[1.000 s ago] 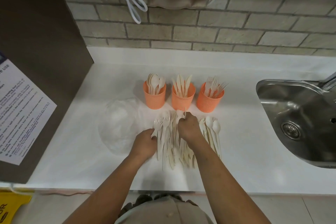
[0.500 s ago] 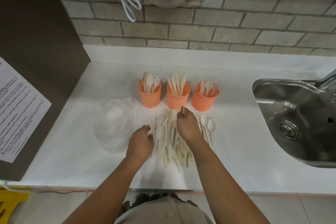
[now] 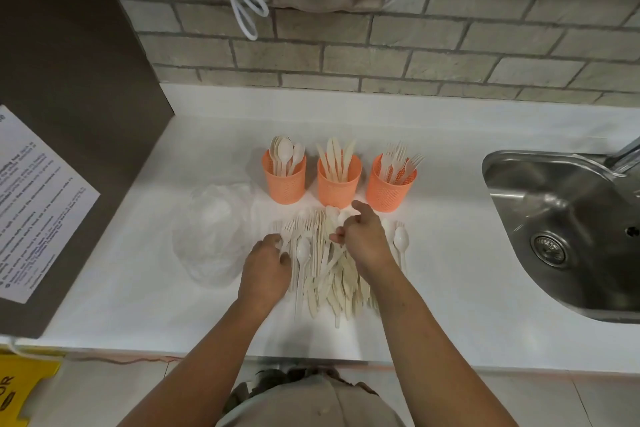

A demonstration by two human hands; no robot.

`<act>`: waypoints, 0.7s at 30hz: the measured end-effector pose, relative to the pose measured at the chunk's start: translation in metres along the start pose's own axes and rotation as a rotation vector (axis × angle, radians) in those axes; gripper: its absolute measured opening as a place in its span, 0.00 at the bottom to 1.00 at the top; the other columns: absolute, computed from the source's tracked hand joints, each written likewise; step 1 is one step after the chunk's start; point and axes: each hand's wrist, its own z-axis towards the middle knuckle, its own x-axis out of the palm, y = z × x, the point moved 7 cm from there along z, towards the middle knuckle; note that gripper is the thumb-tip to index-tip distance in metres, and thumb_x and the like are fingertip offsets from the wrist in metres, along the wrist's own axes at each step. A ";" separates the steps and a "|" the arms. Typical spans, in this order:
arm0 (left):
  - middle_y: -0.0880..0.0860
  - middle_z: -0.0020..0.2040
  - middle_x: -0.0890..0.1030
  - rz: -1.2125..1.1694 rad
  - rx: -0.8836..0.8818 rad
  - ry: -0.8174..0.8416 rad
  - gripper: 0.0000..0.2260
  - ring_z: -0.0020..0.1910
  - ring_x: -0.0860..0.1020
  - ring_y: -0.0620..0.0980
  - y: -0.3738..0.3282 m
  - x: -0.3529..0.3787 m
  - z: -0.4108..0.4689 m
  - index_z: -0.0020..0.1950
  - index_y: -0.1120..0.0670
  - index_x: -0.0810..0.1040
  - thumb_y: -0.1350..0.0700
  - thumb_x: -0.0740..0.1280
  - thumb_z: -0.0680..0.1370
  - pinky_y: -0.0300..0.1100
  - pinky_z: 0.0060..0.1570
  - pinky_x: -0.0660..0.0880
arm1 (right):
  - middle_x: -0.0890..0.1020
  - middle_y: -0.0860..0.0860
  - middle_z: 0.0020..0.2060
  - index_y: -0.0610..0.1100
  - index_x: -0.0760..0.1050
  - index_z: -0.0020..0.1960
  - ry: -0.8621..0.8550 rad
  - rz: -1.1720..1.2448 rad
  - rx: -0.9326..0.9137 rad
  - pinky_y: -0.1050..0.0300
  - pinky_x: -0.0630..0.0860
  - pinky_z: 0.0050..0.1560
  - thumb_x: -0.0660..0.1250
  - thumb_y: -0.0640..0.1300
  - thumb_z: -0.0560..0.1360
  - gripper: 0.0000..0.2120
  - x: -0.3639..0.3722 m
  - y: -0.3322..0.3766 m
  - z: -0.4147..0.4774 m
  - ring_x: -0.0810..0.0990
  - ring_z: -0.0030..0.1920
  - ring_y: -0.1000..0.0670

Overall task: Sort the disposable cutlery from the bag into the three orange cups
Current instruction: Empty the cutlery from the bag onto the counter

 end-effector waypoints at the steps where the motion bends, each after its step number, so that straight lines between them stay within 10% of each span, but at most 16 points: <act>1: 0.57 0.56 0.80 0.001 0.005 -0.005 0.17 0.55 0.80 0.57 -0.001 0.000 -0.001 0.71 0.57 0.74 0.59 0.66 0.81 0.47 0.57 0.77 | 0.72 0.42 0.56 0.41 0.66 0.76 0.011 -0.048 -0.053 0.55 0.84 0.48 0.58 0.29 0.78 0.27 0.005 0.000 0.001 0.80 0.50 0.44; 4: 0.59 0.60 0.76 0.048 0.017 -0.026 0.22 0.60 0.77 0.60 -0.004 0.002 -0.005 0.74 0.54 0.71 0.50 0.67 0.81 0.53 0.61 0.77 | 0.69 0.45 0.54 0.45 0.70 0.74 0.041 -0.209 -0.234 0.44 0.81 0.59 0.60 0.25 0.74 0.31 0.020 0.005 0.005 0.78 0.46 0.46; 11: 0.58 0.68 0.69 0.053 0.016 -0.010 0.32 0.69 0.72 0.60 -0.006 0.008 -0.012 0.79 0.52 0.64 0.44 0.70 0.79 0.52 0.66 0.73 | 0.68 0.47 0.62 0.45 0.72 0.72 0.010 -0.358 -0.456 0.60 0.68 0.68 0.61 0.28 0.75 0.27 0.028 0.021 -0.003 0.73 0.65 0.47; 15: 0.58 0.72 0.70 0.039 0.005 -0.014 0.33 0.72 0.70 0.60 -0.002 0.006 -0.009 0.79 0.52 0.64 0.42 0.70 0.78 0.53 0.68 0.71 | 0.70 0.44 0.65 0.45 0.77 0.66 -0.179 -0.453 -0.589 0.46 0.68 0.71 0.64 0.32 0.74 0.23 -0.001 0.017 -0.023 0.66 0.70 0.43; 18: 0.56 0.74 0.69 0.060 0.043 0.038 0.36 0.74 0.67 0.59 -0.001 0.009 -0.008 0.81 0.50 0.62 0.37 0.69 0.78 0.53 0.71 0.68 | 0.68 0.38 0.73 0.45 0.74 0.71 -0.279 -0.817 -0.602 0.36 0.65 0.74 0.59 0.49 0.78 0.23 -0.024 -0.008 -0.033 0.63 0.76 0.35; 21: 0.54 0.76 0.67 0.119 0.121 0.074 0.36 0.74 0.66 0.59 -0.007 0.019 -0.010 0.81 0.47 0.61 0.36 0.67 0.78 0.50 0.72 0.64 | 0.50 0.40 0.83 0.53 0.53 0.83 -0.034 -1.122 -0.333 0.31 0.50 0.78 0.40 0.65 0.77 0.37 -0.018 -0.055 -0.029 0.46 0.82 0.34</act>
